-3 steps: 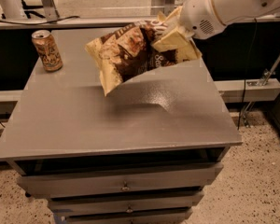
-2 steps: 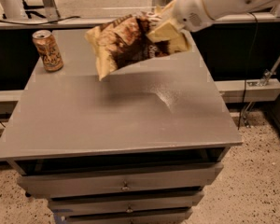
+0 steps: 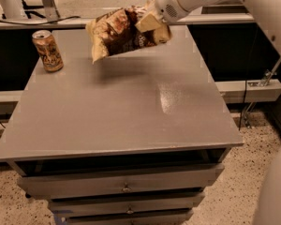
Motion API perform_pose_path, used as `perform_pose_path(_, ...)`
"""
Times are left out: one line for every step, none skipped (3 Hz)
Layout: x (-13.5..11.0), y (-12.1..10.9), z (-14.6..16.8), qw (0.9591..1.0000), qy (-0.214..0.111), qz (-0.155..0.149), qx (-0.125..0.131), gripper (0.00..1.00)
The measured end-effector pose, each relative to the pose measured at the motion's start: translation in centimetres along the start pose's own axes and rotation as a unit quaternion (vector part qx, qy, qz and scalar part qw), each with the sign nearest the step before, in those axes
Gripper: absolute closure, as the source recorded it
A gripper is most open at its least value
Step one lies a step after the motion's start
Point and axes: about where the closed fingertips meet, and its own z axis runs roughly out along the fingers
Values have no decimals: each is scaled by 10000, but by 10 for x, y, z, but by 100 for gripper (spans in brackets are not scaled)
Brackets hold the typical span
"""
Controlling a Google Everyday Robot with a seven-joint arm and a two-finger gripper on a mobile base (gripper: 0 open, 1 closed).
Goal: Move brown chip bag near orange can
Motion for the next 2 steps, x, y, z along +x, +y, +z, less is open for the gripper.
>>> perform_pose_path(-6, -11, 38, 9998, 138, 108, 3, 100)
perform_pose_path(-12, -12, 68, 9996, 178, 202, -59, 100)
